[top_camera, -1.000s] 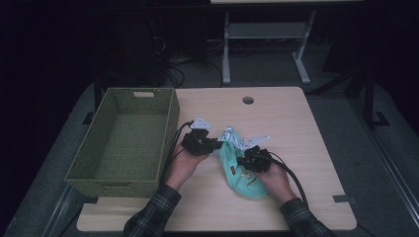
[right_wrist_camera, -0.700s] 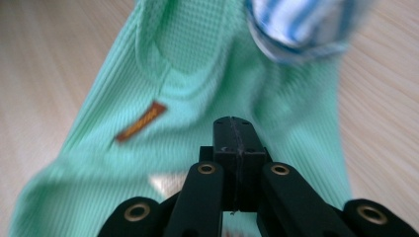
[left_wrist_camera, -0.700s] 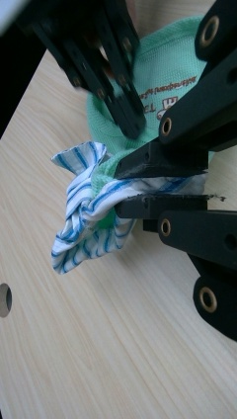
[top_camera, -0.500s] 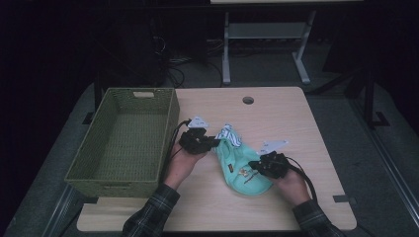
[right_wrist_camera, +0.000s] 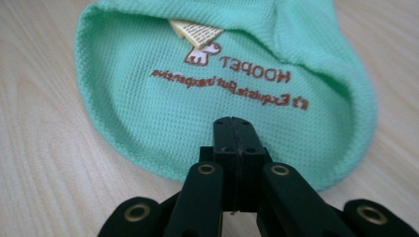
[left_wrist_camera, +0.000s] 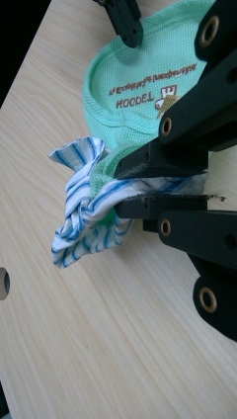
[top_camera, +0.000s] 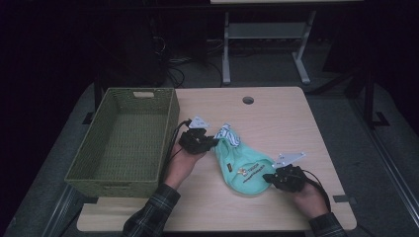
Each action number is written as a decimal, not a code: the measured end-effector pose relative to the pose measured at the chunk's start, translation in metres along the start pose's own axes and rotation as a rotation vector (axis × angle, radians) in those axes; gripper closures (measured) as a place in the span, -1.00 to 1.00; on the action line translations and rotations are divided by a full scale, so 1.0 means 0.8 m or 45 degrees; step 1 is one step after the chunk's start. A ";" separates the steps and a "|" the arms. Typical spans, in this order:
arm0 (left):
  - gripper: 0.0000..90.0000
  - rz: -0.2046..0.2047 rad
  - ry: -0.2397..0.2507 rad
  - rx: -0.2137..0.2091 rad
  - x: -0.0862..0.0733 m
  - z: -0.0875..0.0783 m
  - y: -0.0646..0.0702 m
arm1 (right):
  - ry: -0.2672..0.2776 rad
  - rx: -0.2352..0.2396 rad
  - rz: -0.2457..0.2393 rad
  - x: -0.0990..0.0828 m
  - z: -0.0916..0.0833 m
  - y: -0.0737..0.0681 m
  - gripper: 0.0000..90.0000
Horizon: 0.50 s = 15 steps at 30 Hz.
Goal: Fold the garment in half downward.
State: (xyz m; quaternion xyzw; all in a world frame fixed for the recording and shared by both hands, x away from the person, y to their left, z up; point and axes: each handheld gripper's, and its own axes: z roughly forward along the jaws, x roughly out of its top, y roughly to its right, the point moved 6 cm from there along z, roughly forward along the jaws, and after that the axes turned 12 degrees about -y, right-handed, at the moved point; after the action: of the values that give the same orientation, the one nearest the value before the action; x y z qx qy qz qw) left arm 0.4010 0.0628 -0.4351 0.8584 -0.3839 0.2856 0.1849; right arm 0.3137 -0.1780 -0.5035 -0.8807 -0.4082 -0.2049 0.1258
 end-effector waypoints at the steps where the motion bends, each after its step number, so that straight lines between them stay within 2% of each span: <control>1: 0.80 -0.003 0.007 -0.001 0.000 0.000 0.001 | -0.023 0.006 -0.002 0.000 0.005 -0.001 0.99; 6: 0.80 0.002 0.013 0.008 0.001 -0.001 0.000 | -0.030 0.017 -0.011 0.003 0.009 -0.002 0.99; 13: 0.80 0.020 0.037 -0.019 0.006 -0.007 0.006 | -0.035 0.001 -0.024 0.015 0.015 -0.006 0.99; 15: 0.80 0.028 0.059 -0.043 0.009 -0.011 0.011 | -0.030 -0.007 -0.027 0.020 0.018 -0.007 0.99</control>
State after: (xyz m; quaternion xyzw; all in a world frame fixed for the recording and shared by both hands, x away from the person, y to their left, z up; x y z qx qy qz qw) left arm 0.3954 0.0579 -0.4232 0.8441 -0.3936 0.3008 0.2052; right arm 0.3220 -0.1584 -0.5084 -0.8789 -0.4185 -0.1969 0.1162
